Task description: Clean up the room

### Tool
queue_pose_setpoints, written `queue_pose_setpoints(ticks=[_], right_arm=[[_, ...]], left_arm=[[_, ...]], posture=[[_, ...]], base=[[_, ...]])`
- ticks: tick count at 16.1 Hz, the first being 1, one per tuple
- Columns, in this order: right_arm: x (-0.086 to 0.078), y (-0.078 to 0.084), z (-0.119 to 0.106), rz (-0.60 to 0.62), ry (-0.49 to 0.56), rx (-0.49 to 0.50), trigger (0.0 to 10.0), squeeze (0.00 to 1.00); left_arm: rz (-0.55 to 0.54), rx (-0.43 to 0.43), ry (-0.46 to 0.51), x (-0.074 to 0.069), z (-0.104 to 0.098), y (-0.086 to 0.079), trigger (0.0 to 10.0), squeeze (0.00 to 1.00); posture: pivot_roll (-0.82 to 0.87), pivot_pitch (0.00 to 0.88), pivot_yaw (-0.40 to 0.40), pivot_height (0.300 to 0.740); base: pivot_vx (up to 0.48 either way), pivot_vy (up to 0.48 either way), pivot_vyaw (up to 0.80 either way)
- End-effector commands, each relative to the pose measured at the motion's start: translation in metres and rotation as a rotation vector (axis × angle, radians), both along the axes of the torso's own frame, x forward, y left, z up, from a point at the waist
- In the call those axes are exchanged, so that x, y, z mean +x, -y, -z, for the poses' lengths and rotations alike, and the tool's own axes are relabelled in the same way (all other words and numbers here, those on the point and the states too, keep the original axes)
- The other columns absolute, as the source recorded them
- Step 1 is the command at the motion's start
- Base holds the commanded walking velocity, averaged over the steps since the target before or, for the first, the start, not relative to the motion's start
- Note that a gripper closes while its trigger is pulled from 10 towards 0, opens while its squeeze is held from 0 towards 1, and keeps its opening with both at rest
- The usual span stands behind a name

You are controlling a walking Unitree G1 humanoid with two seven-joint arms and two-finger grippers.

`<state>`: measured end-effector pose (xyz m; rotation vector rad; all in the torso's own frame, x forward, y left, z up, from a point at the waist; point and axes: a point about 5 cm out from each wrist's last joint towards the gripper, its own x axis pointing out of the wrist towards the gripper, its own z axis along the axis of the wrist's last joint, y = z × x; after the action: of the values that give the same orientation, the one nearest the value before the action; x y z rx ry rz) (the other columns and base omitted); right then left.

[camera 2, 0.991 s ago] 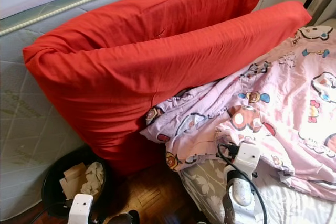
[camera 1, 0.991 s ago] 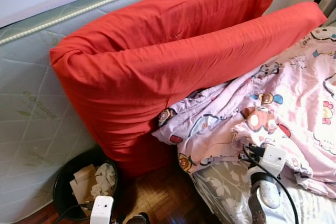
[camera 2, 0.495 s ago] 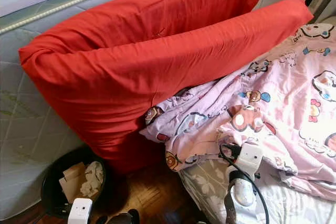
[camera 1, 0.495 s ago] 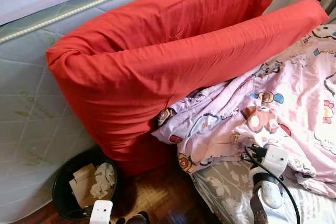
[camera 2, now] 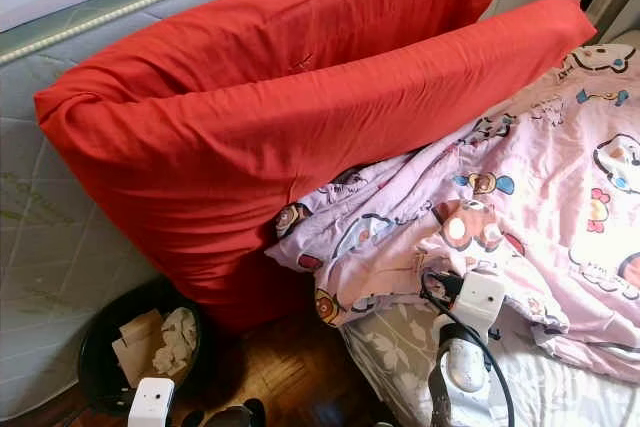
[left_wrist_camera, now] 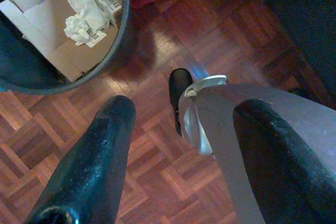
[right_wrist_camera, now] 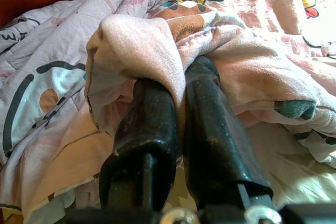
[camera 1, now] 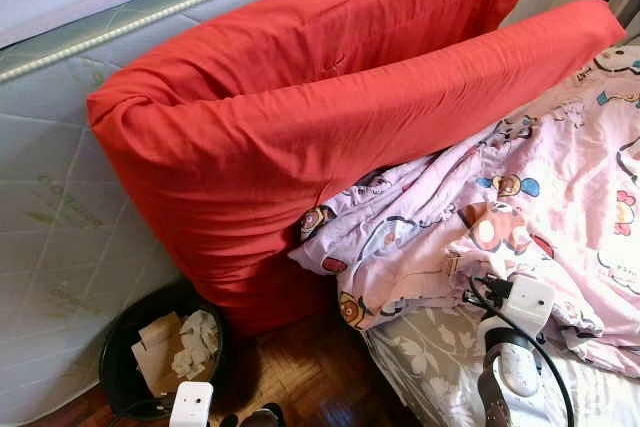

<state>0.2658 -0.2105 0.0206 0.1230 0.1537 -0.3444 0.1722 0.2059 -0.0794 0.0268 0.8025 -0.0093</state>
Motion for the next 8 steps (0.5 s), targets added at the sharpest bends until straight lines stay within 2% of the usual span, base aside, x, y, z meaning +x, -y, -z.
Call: queue_pose_setpoints(ticks=[1, 8], right_arm=[[-0.0046, 0.002, 0.0051, 0.009, -0.02, -0.002, 10.0, 0.0], [-0.0029, 0.0047, 0.0032, 0.021, -0.015, -0.015, 10.0, 0.0]], left_arm=[[-0.012, -0.001, -0.054, -0.0131, 0.0067, -0.0003, 10.0, 0.0], [-0.038, -0.012, -0.043, -0.0136, 0.0066, -0.0004, 10.0, 0.0]], posture=[[0.07, 0.234, 0.044, 0.74], [0.07, 0.227, 0.043, 0.74]], base=[[0.0, 0.0, 0.0], [0.0, 0.0, 0.0]])
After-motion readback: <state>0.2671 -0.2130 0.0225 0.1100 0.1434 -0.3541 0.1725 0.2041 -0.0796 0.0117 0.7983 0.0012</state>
